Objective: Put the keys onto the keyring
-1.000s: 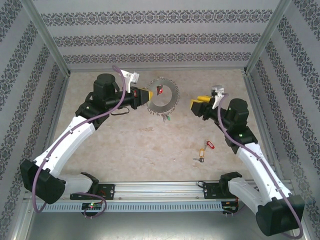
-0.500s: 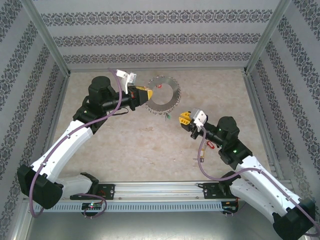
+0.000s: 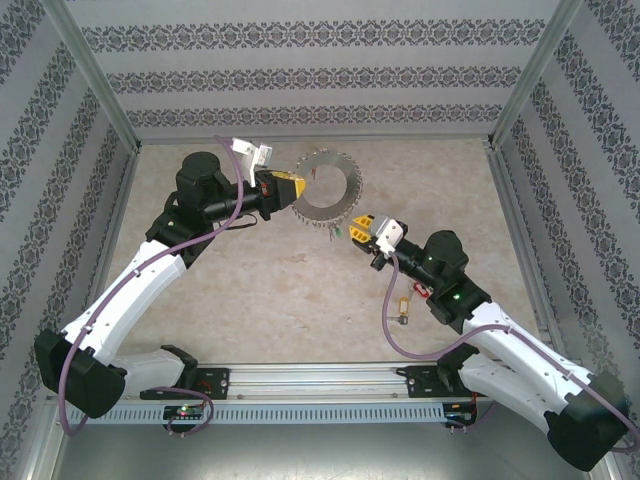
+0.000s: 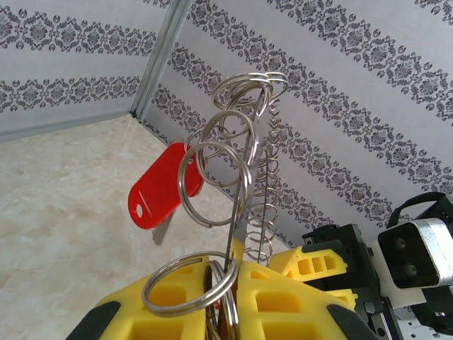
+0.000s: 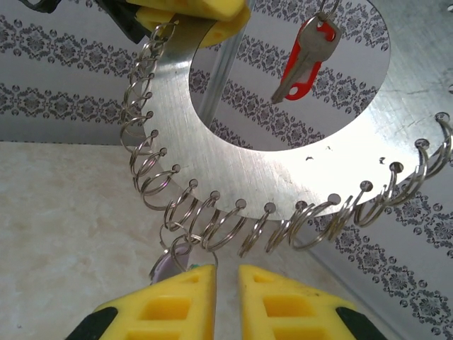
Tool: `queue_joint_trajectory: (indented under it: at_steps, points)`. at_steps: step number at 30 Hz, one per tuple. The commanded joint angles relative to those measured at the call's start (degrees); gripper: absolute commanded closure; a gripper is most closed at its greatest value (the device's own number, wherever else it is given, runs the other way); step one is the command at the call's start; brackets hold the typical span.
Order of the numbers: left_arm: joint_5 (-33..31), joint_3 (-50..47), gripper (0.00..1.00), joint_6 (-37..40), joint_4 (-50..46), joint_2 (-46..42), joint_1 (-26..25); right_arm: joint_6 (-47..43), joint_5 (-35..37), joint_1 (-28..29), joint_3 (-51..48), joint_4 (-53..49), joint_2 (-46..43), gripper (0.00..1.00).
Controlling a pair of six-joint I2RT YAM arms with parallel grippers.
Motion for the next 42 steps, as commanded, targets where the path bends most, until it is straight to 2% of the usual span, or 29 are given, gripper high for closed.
queue_joint_trajectory:
  at_steps: [1, 5, 8, 10, 21, 32, 42]
  points:
    - [1.9, 0.1, 1.00, -0.8, 4.2, -1.9, 0.6, -0.5, -1.3, 0.8, -0.3, 3.2, 1.0, 0.83]
    - [2.8, 1.4, 1.00, 1.7, 0.5, -1.8, 0.6, 0.0, -1.3, 1.2, -0.3, 3.8, 1.9, 0.83]
    - [-0.2, 3.5, 1.00, 7.4, -7.7, -1.6, 0.6, -1.0, -0.4, 1.2, -1.1, 3.6, 2.5, 0.82]
    - [-0.4, 4.4, 1.00, 8.9, -9.6, -1.4, 0.6, -1.0, -0.3, 1.2, -1.6, 3.5, 2.8, 0.82]
    - [0.2, 5.0, 1.00, 8.5, -9.1, 0.4, 0.5, 0.0, -0.9, 1.9, -3.7, 3.9, 4.0, 0.83]
    - [-0.1, 6.3, 1.00, 9.0, -10.1, 1.1, 0.5, 0.7, -0.2, 4.0, -1.9, 9.1, 9.2, 0.84]
    - [-0.4, 6.3, 1.00, 8.3, -10.1, 1.3, 0.6, 0.6, 0.4, 4.8, -1.5, 10.2, 9.1, 0.85]
